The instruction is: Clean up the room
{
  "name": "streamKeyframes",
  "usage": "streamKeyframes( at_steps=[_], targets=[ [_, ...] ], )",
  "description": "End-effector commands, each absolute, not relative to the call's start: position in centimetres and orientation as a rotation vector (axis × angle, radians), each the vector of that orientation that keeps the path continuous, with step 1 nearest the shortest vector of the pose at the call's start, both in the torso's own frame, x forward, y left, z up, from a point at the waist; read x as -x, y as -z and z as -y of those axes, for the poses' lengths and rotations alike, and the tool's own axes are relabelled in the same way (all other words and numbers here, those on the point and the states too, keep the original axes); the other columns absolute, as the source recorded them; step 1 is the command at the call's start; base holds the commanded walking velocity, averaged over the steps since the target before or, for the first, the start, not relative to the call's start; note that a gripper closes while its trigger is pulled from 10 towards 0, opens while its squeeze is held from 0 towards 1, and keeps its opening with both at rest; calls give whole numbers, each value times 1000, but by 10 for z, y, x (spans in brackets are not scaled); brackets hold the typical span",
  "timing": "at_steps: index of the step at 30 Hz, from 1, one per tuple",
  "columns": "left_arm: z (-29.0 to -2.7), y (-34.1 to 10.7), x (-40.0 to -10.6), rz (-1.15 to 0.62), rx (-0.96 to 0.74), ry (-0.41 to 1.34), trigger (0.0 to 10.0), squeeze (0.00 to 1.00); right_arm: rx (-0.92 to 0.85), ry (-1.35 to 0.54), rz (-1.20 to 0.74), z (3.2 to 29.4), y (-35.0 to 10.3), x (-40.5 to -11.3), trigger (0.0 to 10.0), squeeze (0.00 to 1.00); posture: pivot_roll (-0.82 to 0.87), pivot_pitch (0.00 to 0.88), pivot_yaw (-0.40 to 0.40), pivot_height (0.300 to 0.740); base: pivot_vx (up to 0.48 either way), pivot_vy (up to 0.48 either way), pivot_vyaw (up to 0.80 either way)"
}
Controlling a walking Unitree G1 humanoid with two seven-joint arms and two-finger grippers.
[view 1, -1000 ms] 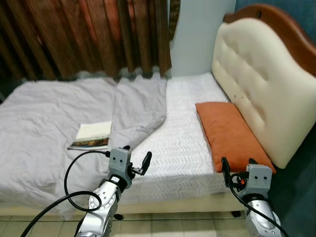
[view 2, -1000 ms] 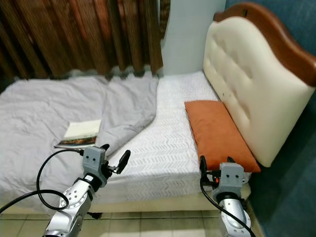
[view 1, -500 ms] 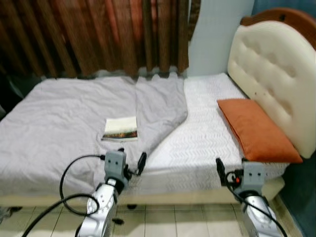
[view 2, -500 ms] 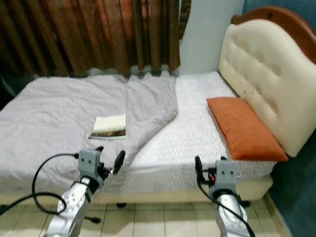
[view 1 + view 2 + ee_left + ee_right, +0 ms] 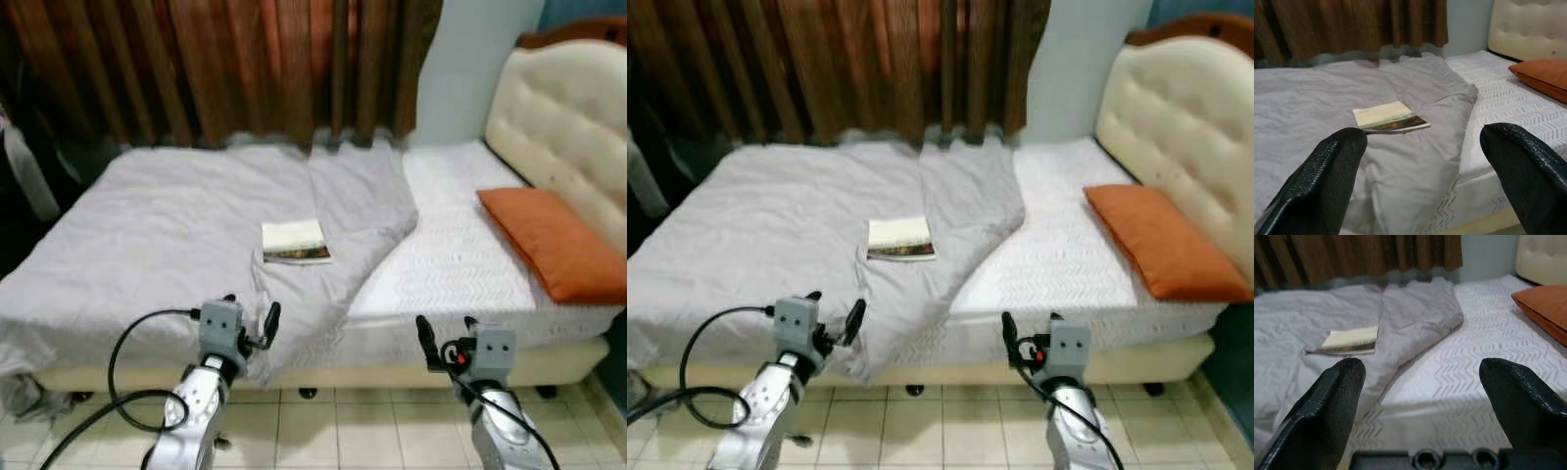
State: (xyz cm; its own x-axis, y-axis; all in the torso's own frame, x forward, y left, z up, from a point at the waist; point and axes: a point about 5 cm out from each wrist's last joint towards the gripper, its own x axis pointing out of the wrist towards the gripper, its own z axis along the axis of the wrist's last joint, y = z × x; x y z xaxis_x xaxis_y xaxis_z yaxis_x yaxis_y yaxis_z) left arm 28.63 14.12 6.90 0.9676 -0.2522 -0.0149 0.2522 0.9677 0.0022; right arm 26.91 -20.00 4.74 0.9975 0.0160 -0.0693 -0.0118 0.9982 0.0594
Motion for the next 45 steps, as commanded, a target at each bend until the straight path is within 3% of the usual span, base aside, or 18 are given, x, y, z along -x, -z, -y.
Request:
streamKeyframes(
  at_steps=[1,33,39,45],
  targets=[
    [-147,-72,-288,-12,-16,244,10000,0,-66,-34,-48,196,-52,-274,10000,0,-78,0,27,740,345,334,0],
    [-143,-68,-292,-43,-116,282,10000,0,-54,-52,-57,193,-49,-278,10000,0,-82,0,37,740,340,330,0],
    [-144,-71,-293,-32,-116,262,10000,0,-58,-69,-64,191,-48,-276,10000,0,-82,0,37,740,0,0,0],
    [-143,-69,-294,-42,-102,260,10000,0,-61,-96,-75,189,-47,-277,10000,0,-86,0,36,740,441,0,0]
  ],
)
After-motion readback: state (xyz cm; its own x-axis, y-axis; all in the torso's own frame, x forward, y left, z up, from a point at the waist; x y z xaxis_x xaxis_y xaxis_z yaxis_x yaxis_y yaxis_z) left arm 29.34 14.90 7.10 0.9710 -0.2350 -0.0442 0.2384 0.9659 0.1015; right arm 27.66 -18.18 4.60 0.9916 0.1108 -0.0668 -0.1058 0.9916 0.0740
